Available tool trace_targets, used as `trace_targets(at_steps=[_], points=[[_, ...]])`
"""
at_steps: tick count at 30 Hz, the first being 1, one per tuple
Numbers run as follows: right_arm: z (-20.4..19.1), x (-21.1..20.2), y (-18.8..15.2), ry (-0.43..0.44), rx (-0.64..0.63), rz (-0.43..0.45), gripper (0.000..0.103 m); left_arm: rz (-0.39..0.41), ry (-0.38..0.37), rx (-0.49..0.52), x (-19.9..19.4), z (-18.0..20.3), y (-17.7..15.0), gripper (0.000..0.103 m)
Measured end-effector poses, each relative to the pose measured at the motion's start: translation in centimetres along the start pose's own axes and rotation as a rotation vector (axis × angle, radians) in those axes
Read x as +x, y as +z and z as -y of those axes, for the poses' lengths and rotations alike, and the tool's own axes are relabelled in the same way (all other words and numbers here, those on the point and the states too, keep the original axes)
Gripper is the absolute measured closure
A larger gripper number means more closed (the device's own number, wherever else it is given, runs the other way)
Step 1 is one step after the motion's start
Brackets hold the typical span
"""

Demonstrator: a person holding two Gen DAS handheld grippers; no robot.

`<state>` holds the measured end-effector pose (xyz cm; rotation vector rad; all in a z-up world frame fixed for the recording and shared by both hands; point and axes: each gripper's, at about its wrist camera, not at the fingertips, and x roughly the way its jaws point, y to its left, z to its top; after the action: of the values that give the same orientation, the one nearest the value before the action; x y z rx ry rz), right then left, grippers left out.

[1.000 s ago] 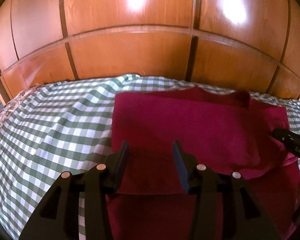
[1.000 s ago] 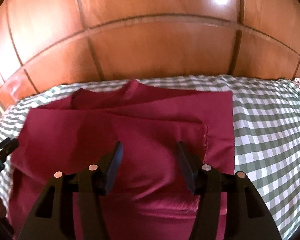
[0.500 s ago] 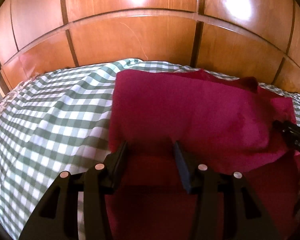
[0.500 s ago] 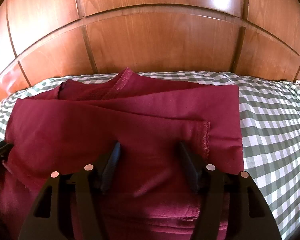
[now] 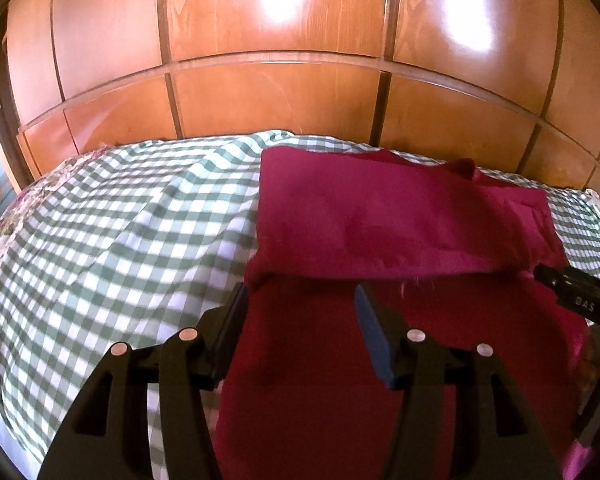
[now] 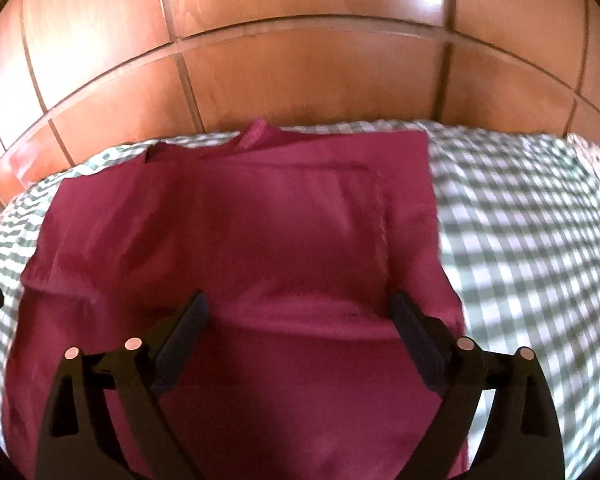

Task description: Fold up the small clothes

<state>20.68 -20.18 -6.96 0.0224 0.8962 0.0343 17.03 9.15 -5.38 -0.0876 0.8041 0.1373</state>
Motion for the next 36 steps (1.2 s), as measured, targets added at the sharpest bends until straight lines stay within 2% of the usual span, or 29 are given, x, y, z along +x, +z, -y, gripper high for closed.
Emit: trace_targets(at_steps=[6, 10, 16, 28, 36], points=[[2.5, -2.0, -3.9, -0.027, 0.029, -0.062, 0.011, -0.011, -0.018, 0.012, -1.7, -0.2, -2.2, 0.047], [3.6, -3.8, -6.6, -0.043, 0.031, -0.066, 0.009, -0.021, -0.021, 0.012, -2.5, -0.4, -3.6, 0.047], [5.6, -5.7, -9.1, -0.019, 0.090, -0.100, 0.009, -0.049, -0.019, 0.001, -2.9, -1.3, -5.5, 0.047], [6.4, -9.1, -13.0, 0.063, 0.105, -0.150, 0.009, -0.080, -0.009, 0.028, -4.0, -2.4, -8.6, 0.047], [6.2, -11.6, -15.5, 0.128, 0.090, -0.189, 0.010, -0.126, -0.025, 0.003, -5.6, -5.6, -11.1, 0.047]])
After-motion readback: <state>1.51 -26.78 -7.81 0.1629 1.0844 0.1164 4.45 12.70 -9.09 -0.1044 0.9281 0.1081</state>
